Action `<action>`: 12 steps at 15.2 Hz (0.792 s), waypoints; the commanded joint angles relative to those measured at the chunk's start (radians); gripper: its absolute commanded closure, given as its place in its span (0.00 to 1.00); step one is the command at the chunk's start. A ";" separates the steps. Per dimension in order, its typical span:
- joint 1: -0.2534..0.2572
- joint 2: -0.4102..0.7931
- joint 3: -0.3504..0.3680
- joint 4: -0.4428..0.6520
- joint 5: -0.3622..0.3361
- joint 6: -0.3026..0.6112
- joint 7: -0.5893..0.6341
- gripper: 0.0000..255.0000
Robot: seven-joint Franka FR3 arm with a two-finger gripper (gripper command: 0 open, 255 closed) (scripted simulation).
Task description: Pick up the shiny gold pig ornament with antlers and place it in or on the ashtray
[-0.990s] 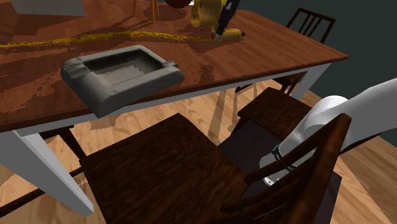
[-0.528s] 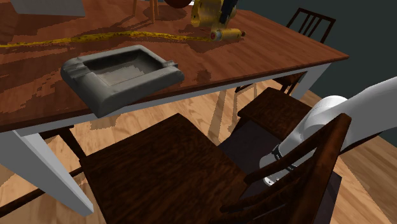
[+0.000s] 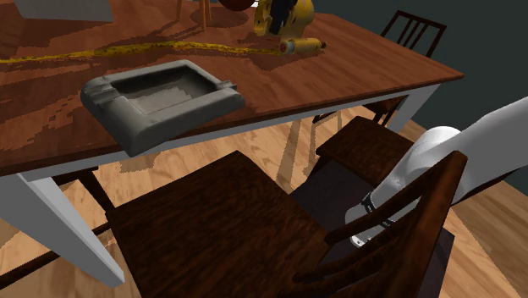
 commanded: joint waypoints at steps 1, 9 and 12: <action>0.012 0.029 0.041 0.027 0.000 -0.004 0.055 1.00; 0.059 0.169 0.198 0.164 -0.032 -0.034 0.265 1.00; 0.079 0.242 0.256 0.237 -0.063 -0.053 0.348 1.00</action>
